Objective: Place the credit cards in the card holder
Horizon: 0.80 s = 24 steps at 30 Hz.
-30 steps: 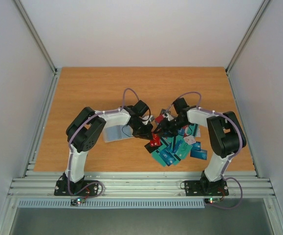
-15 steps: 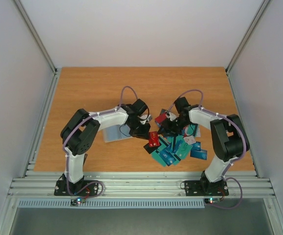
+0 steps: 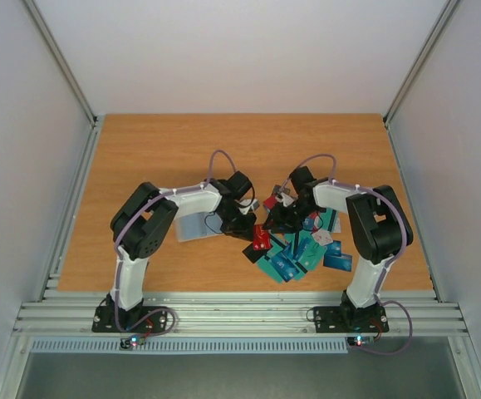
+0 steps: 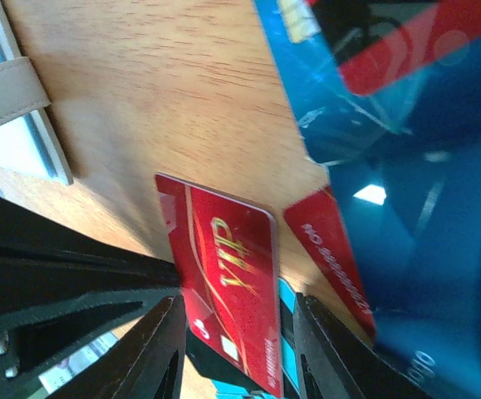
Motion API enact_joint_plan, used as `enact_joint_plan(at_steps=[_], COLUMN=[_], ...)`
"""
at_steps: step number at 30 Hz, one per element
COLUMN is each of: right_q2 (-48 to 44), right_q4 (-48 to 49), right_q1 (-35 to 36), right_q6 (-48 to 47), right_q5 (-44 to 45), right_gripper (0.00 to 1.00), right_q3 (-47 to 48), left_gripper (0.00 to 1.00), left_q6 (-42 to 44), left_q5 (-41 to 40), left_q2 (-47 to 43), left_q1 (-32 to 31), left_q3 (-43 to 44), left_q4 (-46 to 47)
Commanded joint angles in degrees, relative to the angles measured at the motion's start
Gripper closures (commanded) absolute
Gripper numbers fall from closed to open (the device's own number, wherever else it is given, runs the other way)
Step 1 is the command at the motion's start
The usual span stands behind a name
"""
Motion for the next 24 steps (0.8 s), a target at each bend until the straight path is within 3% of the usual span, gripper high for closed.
enact_joint_plan(at_steps=[1, 24], right_q2=[2.84, -4.24], right_q4=[1.78, 6.85], right_q1=[1.93, 2.11], right_q6=[0.3, 4.24], right_q5=[0.55, -13.68], right_gripper=[0.63, 0.66], right_q3=[0.69, -3.92], left_gripper=[0.97, 0.97], left_q6=[1.21, 1.97], left_q5=[-1.06, -0.48], left_q2=[4.13, 6.36], left_q1=[-0.37, -0.34], left_q3=[0.69, 0.68], left_q4=[0.33, 1.76])
